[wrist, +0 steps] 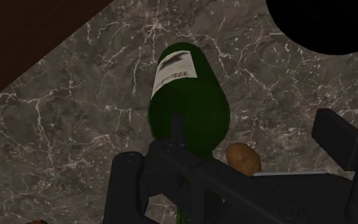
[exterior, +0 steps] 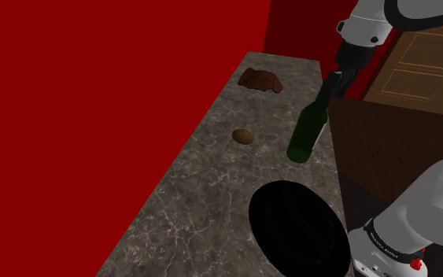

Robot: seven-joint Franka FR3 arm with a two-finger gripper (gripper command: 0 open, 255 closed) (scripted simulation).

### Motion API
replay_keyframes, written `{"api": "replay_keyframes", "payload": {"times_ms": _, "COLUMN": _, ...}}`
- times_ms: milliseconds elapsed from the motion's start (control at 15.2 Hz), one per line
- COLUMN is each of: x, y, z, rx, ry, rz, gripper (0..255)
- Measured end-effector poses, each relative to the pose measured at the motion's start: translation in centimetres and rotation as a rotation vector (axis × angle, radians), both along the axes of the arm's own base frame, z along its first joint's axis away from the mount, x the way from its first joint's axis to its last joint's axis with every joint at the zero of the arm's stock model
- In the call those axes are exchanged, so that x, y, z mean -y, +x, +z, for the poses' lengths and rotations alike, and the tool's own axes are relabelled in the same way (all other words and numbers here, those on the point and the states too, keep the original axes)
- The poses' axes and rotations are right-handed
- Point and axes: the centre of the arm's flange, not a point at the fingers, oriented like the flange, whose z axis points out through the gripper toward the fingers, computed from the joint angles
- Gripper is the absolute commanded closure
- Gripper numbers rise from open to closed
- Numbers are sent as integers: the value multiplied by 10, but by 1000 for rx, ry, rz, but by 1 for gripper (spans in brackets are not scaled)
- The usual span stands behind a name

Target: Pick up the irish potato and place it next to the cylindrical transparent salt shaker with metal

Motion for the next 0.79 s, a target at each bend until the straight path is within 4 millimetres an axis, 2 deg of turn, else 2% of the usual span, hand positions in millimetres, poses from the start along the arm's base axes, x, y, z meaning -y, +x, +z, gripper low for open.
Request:
{"api": "replay_keyframes", "payload": {"times_ms": 132, "x": -1, "y": 5, "z": -3, "rx": -2, "ry": 1, "rz": 2, "gripper": 0}}
{"api": "replay_keyframes", "payload": {"times_ms": 264, "x": -6, "y": 24, "z": -13, "rx": -9, "ry": 2, "rz": 8, "gripper": 0}}
{"api": "replay_keyframes", "payload": {"times_ms": 792, "x": -32, "y": 108, "z": -78, "rx": -43, "ry": 12, "rz": 38, "gripper": 0}}
